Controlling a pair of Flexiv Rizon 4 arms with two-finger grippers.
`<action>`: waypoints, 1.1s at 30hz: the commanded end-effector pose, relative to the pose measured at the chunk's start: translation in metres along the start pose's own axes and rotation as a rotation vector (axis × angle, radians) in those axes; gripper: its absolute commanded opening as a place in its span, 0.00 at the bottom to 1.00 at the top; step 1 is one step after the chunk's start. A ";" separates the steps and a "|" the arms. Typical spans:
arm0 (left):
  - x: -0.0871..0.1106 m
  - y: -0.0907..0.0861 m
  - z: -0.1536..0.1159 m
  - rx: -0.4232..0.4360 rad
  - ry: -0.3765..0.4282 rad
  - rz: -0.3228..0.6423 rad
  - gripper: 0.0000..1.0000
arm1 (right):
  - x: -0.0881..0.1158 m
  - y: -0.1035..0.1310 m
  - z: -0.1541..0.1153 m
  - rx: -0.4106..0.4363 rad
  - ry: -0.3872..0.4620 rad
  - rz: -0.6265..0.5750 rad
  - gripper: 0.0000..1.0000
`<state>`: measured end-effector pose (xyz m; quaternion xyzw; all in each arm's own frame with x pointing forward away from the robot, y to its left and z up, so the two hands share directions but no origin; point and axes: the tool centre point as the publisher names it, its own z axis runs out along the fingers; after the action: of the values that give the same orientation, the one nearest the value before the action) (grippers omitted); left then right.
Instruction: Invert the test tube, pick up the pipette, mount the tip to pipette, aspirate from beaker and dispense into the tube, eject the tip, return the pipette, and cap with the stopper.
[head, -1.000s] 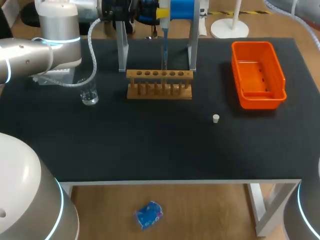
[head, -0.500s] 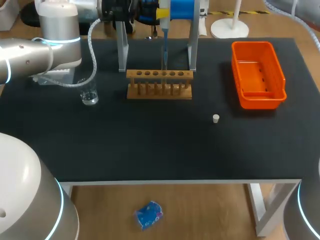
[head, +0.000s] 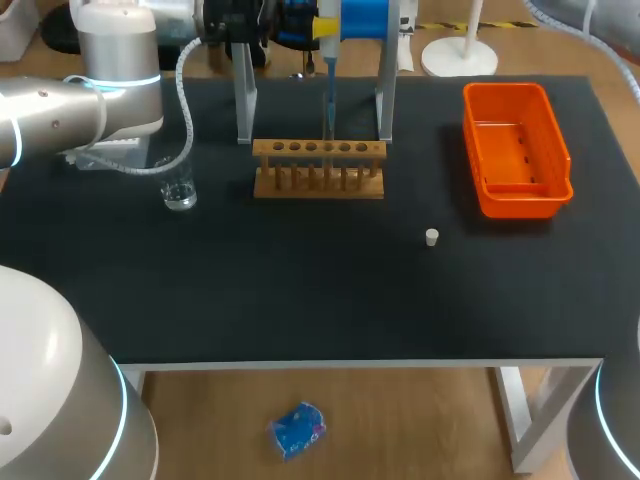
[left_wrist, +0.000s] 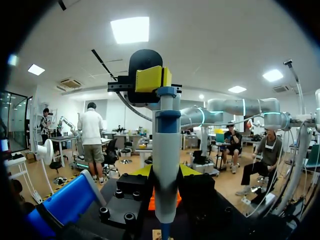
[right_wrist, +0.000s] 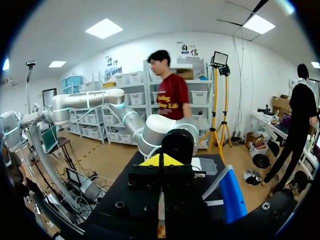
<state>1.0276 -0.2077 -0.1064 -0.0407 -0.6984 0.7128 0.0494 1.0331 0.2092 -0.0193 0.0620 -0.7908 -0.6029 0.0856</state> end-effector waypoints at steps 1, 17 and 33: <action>0.000 -0.003 0.000 0.001 -0.001 0.001 0.00 | 0.002 -0.005 0.000 0.000 0.001 0.003 0.00; 0.000 -0.003 0.000 0.001 -0.001 0.001 0.00 | 0.007 -0.015 0.002 0.001 0.006 0.025 0.00; 0.000 -0.003 0.000 0.001 -0.001 0.001 0.00 | 0.009 -0.021 0.001 -0.004 0.003 0.042 0.00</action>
<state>1.0272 -0.2077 -0.1083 -0.0405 -0.6986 0.7127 0.0492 1.0254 0.2040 -0.0331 0.0471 -0.7903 -0.6027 0.0999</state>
